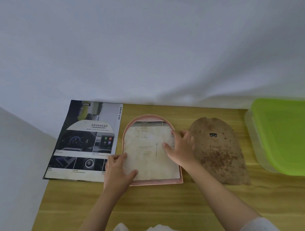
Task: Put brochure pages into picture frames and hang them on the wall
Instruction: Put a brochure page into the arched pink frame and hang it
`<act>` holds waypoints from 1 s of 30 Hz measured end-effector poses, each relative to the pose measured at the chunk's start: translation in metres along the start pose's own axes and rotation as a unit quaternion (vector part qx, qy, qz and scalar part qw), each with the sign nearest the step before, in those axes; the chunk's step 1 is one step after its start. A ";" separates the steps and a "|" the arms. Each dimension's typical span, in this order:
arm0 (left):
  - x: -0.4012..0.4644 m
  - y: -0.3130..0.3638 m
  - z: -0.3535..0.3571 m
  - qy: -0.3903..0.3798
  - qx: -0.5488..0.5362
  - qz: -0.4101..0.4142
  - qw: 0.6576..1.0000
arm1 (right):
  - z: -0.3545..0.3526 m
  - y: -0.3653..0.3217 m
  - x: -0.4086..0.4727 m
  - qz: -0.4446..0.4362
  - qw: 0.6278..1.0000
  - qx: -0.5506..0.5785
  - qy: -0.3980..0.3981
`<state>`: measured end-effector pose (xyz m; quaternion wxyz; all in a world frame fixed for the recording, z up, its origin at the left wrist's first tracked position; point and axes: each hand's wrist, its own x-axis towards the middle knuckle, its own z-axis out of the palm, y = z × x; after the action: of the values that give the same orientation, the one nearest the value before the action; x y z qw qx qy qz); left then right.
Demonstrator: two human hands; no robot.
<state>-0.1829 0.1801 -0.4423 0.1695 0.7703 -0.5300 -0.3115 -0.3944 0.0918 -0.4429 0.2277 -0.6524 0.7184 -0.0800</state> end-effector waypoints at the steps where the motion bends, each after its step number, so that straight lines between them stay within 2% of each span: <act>1: 0.001 -0.002 0.000 -0.001 -0.001 0.004 1.000 | 0.001 -0.002 0.000 0.002 1.000 0.002 -0.002; 10: 0.003 -0.008 0.001 -0.006 0.016 0.015 1.000 | 0.000 -0.012 0.009 0.051 0.997 0.056 -0.020; 16: 0.004 -0.010 0.001 -0.006 0.023 0.016 1.000 | 0.001 -0.008 0.009 0.011 1.000 -0.004 -0.019; 21: 0.004 -0.010 0.002 -0.005 0.021 0.020 1.000 | 0.003 -0.009 0.008 0.007 1.000 0.007 -0.012; 26: 0.004 -0.010 0.002 -0.006 0.021 0.023 0.999 | 0.005 -0.013 0.001 -0.035 0.998 0.036 0.046; 30: 0.003 -0.011 0.001 -0.004 0.022 0.025 0.999 | 0.005 -0.014 -0.012 -0.061 0.990 0.104 0.074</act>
<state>-0.1749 0.1813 -0.4509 0.1581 0.7592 -0.5563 -0.2985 -0.3790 0.1025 -0.4385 0.2355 -0.6597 0.6802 -0.2162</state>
